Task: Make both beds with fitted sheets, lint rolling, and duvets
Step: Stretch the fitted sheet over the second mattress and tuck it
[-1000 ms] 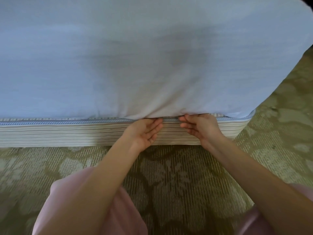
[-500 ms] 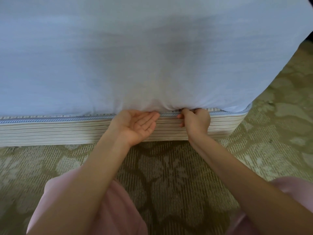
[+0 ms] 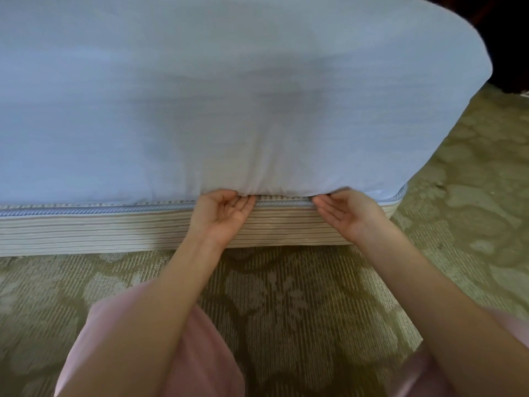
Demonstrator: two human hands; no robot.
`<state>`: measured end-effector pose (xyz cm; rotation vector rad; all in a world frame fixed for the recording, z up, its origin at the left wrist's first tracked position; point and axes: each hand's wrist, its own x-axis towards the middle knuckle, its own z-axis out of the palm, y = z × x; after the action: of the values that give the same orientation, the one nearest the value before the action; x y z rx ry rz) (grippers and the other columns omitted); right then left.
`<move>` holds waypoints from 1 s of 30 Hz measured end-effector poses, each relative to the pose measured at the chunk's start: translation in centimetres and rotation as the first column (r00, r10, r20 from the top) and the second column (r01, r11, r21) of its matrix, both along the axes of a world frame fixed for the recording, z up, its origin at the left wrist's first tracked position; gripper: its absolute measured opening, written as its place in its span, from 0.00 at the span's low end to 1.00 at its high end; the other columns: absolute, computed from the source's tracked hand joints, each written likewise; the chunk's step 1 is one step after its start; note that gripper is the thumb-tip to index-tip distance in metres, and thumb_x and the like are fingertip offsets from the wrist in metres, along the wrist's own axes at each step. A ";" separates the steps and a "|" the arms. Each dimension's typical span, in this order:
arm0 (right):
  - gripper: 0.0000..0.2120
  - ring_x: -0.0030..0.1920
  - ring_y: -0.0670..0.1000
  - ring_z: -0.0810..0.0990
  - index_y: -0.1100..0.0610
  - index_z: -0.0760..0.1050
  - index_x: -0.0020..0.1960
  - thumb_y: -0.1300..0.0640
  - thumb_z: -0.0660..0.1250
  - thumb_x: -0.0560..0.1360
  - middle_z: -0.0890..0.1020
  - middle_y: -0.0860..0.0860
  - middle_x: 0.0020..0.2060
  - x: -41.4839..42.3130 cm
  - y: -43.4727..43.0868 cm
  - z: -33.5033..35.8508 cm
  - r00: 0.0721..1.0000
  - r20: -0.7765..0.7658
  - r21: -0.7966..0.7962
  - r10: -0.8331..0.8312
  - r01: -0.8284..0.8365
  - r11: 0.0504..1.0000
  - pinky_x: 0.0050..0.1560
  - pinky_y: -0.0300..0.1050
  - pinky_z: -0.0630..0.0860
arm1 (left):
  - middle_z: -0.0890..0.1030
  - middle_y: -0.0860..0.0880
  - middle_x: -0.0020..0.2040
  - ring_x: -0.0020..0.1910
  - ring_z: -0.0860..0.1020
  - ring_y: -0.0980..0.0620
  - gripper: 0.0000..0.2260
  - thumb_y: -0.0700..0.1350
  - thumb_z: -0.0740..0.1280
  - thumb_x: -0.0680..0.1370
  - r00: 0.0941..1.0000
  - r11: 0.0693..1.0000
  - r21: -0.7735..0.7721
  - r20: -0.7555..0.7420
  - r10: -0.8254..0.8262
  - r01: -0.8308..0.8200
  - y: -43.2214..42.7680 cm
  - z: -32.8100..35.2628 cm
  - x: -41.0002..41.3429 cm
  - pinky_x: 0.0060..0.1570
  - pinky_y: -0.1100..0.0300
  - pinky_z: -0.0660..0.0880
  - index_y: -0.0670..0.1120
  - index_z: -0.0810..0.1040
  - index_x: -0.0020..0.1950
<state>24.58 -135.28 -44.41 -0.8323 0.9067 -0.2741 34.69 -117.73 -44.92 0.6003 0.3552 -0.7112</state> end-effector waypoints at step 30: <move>0.08 0.21 0.43 0.67 0.56 0.76 0.37 0.60 0.69 0.74 0.79 0.48 0.29 -3.7 -6.6 -2.5 0.968 -0.210 -0.627 -0.136 -0.027 0.778 0.24 0.36 0.65 | 0.78 0.43 0.45 0.48 0.77 0.46 0.11 0.30 0.53 0.77 0.999 0.995 0.086 0.037 0.038 -0.041 -0.9 -0.1 0.1 0.61 0.51 0.70 0.39 0.72 0.42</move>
<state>20.91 -141.85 -46.94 -1.4903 1.0896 -0.5545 34.76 -118.68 -44.99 0.6861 0.3654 -0.6489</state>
